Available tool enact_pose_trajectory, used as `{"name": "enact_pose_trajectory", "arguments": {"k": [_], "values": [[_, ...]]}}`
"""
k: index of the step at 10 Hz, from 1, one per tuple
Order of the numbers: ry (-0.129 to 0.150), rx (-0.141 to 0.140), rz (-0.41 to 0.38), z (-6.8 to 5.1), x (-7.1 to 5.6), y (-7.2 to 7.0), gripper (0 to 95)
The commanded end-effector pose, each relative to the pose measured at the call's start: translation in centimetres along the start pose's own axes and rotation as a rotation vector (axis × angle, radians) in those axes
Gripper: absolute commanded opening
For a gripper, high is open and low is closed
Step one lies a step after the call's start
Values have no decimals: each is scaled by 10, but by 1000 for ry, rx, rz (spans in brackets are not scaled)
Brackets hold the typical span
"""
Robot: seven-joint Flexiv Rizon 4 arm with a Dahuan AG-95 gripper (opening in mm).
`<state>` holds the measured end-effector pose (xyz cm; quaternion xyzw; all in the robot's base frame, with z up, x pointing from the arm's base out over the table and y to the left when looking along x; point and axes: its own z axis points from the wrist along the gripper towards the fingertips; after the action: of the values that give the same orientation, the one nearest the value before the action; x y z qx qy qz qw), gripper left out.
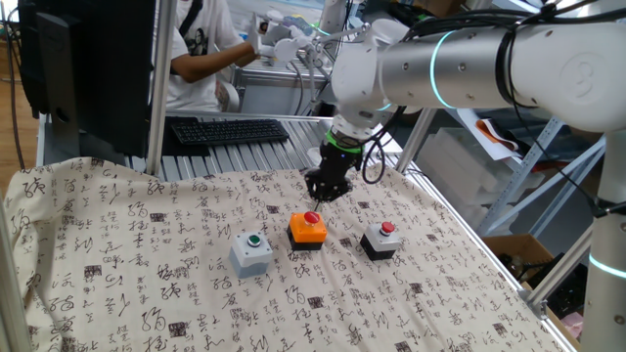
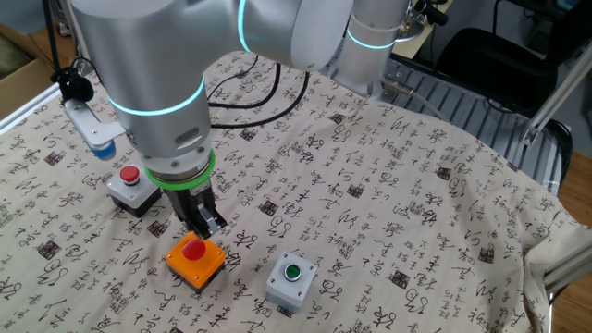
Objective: Press three buttons from left to right in sequence
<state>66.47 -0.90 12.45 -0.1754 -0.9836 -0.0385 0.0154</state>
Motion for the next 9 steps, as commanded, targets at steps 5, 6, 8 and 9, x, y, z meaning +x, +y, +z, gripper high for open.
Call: {"name": "enact_pose_trajectory", "arguments": {"k": [5, 6, 8, 9], "values": [[-6, 5, 68, -1, 32, 27, 0], [-7, 8, 72, -1, 34, 29, 0], [-10, 12, 91, 0, 44, 39, 0], [-13, 14, 103, 1, 50, 45, 0]]}}
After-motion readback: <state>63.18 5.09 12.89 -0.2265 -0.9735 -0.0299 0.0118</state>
